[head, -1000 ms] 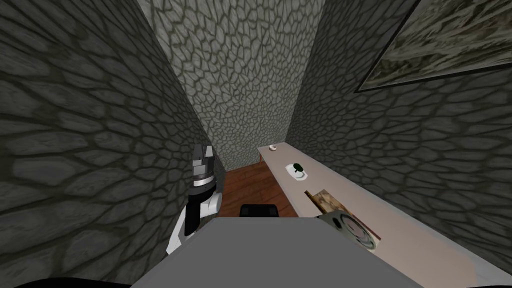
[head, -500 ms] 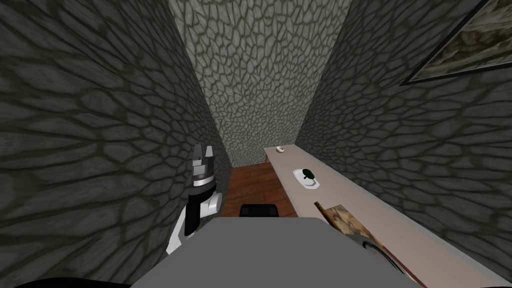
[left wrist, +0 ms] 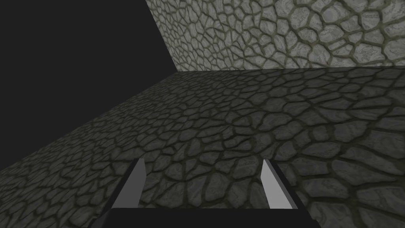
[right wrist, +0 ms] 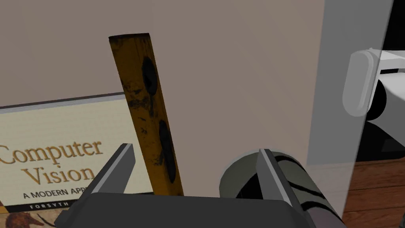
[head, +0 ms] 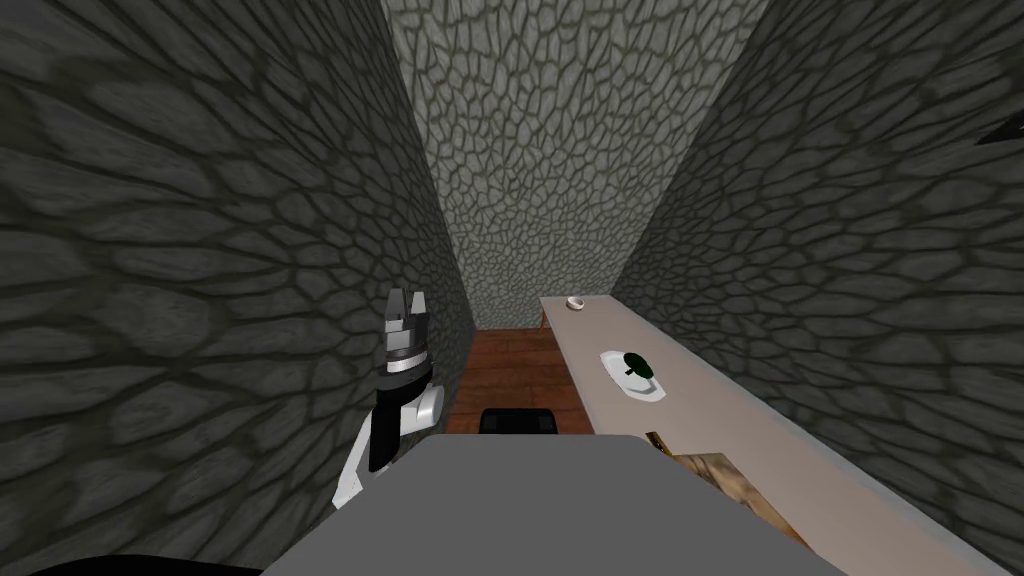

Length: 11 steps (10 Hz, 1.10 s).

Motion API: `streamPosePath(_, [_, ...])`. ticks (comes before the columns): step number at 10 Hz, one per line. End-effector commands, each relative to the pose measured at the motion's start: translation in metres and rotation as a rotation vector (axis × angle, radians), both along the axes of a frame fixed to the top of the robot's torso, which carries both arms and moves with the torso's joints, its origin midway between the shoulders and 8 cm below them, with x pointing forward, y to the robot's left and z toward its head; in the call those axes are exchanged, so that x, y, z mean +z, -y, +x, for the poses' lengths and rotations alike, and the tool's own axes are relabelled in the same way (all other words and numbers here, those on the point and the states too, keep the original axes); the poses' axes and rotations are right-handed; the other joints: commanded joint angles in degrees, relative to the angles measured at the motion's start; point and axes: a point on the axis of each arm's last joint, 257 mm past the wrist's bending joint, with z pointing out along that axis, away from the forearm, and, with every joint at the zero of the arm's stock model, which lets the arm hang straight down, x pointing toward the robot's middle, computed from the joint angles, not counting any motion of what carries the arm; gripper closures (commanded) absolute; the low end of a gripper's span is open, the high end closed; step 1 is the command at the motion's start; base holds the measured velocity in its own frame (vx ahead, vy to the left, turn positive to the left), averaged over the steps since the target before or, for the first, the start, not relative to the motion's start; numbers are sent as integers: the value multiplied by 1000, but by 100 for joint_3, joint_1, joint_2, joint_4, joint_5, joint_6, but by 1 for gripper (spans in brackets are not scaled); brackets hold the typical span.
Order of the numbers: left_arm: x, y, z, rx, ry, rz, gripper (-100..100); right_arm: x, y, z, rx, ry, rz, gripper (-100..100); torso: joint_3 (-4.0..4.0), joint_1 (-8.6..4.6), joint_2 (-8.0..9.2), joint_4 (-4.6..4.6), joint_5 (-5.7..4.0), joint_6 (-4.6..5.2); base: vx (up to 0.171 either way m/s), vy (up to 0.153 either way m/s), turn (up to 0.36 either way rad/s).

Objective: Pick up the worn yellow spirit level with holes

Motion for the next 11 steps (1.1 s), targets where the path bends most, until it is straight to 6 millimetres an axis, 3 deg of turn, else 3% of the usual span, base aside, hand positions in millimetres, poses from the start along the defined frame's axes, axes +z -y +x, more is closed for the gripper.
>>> streamPosePath(1, [0, 0, 0, 0, 0, 0, 0, 0, 3, -1, 15, -16, -2, -100, 0, 0, 0, 0, 0, 0, -5, -50, 316])
streamPosePath(4, [0, 0, 0, 0, 0, 0, 0, -4, 0, 3, 25, -23, 3, -100, 1, -15, -2, 4, -6, -11, -14, -67, 214])
streamPosePath(5, [0, 0, 0, 0, 0, 0, 0, -5, -1, 3, 27, -23, 4, 0, -3, -4, -8, 2, -5, -2, -2, -9, -13])
streamPosePath(6, [0, 0, 0, 0, 0, 0, 0, -8, -6, -1, 47, -22, 8, -100, -5, 9, -11, 2, -2, -3, 47, -36, -108])
streamPosePath(11, [0, 0, 0, 0, 0, 0, 0, -17, -22, -13, 106, -21, 15, -100, -22, 4, -40, -5, -3, -4, 88, -51, -125])
